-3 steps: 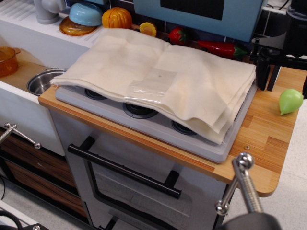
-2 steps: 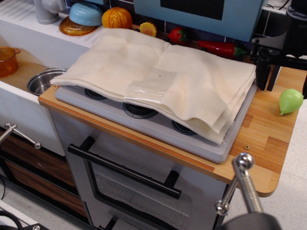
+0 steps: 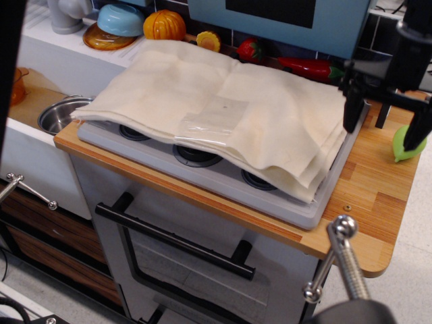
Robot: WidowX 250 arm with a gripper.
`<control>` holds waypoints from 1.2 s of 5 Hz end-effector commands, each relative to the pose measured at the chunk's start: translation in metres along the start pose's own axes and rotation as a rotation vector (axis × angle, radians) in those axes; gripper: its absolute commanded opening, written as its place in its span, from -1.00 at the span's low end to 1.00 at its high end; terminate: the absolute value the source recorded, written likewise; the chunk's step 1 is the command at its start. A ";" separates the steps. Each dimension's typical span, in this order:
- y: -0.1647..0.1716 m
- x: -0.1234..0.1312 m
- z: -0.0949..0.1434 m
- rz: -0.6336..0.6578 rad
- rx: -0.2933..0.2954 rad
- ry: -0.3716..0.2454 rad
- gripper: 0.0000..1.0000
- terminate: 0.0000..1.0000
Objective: Fold cloth in half
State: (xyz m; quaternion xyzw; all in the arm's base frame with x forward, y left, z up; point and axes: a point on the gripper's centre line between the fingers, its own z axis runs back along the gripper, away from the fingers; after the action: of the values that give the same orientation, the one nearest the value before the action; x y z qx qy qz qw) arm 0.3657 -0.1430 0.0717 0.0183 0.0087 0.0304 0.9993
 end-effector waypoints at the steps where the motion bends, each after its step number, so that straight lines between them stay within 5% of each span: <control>1: 0.027 0.018 0.031 -0.093 0.044 -0.083 1.00 -1.00; 2: 0.039 0.019 0.021 -0.117 0.156 -0.127 1.00 -1.00; 3: 0.049 0.024 0.012 -0.116 0.196 -0.143 1.00 -1.00; 6: 0.054 0.034 -0.020 -0.068 0.158 -0.194 1.00 -1.00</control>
State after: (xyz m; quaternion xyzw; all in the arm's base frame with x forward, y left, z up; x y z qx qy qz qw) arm 0.3885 -0.0847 0.0307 0.1082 -0.0564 -0.0089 0.9925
